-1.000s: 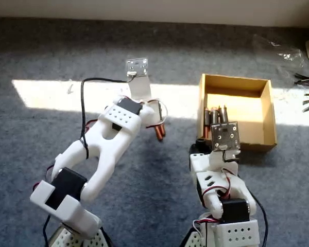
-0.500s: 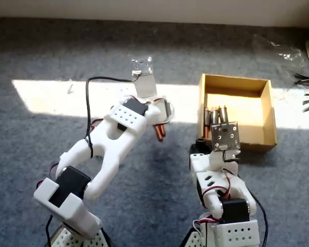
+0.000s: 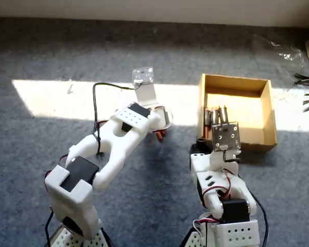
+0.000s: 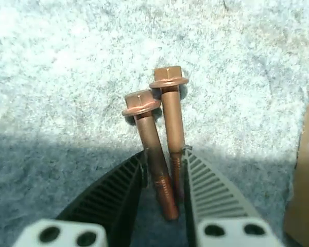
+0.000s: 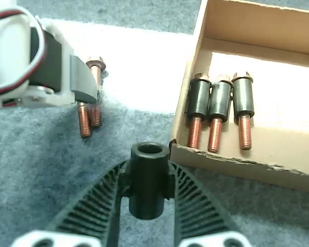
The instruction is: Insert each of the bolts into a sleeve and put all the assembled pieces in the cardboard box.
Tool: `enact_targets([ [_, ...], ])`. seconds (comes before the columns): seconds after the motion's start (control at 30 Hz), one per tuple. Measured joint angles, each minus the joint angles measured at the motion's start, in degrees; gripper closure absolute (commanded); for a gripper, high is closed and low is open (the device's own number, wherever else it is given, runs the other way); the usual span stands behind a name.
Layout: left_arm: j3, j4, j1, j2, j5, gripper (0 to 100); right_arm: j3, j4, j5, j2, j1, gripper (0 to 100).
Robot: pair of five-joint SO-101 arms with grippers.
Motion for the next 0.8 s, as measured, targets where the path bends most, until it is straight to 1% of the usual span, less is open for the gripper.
enact_targets([
  [0.27,-0.62,-0.09,-1.58,0.35,0.0,89,0.0,0.0,0.0,0.0,0.0,99.3],
  [0.5,-0.62,-1.41,-4.48,0.97,0.0,89,1.93,0.0,0.0,0.0,0.0,99.3],
  [0.7,-0.62,-1.58,-4.4,0.97,0.0,89,1.93,0.0,0.0,0.0,0.0,99.3],
  [0.8,-0.62,-2.9,-4.48,0.97,0.0,89,1.93,0.0,0.0,0.0,0.0,99.3],
])
